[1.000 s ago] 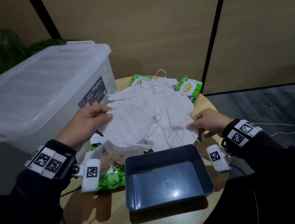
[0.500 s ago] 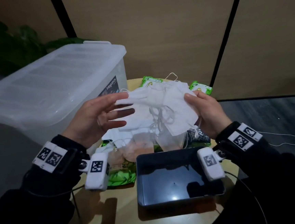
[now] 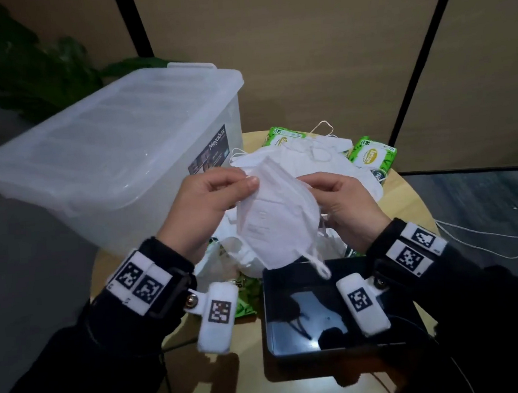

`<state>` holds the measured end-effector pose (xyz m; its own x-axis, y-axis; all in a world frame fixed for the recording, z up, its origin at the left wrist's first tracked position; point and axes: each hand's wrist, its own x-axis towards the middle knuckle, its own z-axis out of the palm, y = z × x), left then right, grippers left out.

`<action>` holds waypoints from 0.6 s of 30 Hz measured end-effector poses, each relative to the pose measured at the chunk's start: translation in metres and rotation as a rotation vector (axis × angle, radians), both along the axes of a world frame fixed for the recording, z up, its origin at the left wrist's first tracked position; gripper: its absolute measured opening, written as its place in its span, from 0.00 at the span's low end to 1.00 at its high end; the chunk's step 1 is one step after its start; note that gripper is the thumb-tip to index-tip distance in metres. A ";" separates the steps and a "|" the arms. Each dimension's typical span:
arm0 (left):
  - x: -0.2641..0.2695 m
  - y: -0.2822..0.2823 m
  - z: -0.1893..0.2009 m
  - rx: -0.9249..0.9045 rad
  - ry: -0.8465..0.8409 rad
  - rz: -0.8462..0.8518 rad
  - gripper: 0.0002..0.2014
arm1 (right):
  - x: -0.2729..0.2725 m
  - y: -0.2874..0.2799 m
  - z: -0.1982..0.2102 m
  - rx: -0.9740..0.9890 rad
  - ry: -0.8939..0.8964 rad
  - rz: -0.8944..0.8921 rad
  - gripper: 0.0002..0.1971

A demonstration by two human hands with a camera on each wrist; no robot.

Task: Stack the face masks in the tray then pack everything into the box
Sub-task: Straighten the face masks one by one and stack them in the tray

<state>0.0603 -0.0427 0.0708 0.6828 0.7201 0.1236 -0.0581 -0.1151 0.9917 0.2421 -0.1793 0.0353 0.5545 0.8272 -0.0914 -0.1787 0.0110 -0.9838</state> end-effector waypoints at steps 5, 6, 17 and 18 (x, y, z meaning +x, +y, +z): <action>0.015 -0.013 -0.021 -0.028 0.057 0.092 0.07 | -0.011 0.000 0.000 0.059 0.090 0.002 0.06; 0.015 -0.012 -0.022 -0.030 0.044 0.130 0.09 | -0.012 0.001 0.000 0.030 0.117 0.010 0.06; 0.005 0.010 -0.013 0.176 0.050 0.213 0.10 | -0.011 -0.012 -0.001 -0.203 -0.034 0.234 0.05; 0.002 0.015 -0.011 0.238 0.083 0.207 0.10 | -0.008 -0.011 0.000 -0.187 0.013 0.202 0.08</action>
